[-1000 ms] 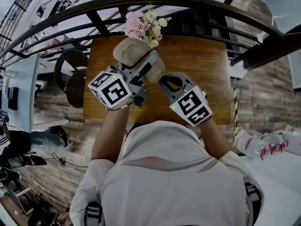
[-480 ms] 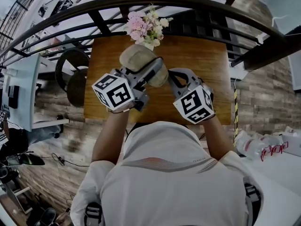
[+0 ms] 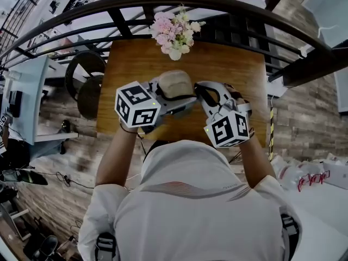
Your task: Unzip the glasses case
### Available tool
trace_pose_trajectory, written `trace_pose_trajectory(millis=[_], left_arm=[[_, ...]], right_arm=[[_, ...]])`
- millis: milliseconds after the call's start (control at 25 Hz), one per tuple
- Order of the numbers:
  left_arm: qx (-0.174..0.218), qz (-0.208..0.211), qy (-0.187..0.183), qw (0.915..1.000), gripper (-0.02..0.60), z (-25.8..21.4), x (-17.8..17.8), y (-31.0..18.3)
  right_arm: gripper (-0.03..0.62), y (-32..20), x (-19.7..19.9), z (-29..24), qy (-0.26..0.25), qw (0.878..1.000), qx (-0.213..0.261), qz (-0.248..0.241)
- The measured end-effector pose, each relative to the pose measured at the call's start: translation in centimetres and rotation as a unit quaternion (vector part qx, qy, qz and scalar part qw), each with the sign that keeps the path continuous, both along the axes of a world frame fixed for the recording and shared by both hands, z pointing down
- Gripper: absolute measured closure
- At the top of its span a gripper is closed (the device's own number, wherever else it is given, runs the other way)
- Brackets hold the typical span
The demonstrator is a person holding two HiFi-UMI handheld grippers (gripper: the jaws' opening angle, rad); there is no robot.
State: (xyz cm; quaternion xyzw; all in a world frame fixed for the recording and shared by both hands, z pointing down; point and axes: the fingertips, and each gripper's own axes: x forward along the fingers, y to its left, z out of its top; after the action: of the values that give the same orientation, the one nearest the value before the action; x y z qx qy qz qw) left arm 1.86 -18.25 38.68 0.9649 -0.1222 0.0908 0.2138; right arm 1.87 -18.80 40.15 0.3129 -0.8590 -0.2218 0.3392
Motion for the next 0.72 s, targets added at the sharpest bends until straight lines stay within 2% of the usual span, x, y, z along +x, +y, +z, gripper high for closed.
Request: trace_pose_trajectory(millis=[160,280,400,480,640,720], left_arm=[[0.007,0.041,-0.071,0.9966,0.288,2.5,0.5,1.8],[0.022,0.076,-0.146,0.9861,0.288,4.9,0.7,2.9],[0.036,0.093,-0.202,0.9743,0.287,6.4,0.5,3.5],[0.048,0.101,-0.243,0.9635,0.287,7.3,0.2,3.6],[0.058,0.120,-0.337,0.9320,0.287,9.8,-0.4,3.7],[0.060,0.127,-0.370,0.9184,0.287,11.1,-0.5,3.7]], right_arm=[[0.545,-0.1,0.0,-1.0,0.009,0.999,0.037,-0.012],[0.543,-0.1,0.0,-2.0,0.036,0.996,0.081,-0.026],[0.543,0.4,-0.2,-2.2,0.082,0.989,0.114,-0.045],[0.543,0.7,-0.4,-2.0,0.112,0.984,0.127,-0.058],[0.543,1.3,-1.0,-1.2,0.160,0.972,0.145,-0.089],[0.543,1.4,-1.4,-0.9,0.180,0.966,0.152,-0.102]])
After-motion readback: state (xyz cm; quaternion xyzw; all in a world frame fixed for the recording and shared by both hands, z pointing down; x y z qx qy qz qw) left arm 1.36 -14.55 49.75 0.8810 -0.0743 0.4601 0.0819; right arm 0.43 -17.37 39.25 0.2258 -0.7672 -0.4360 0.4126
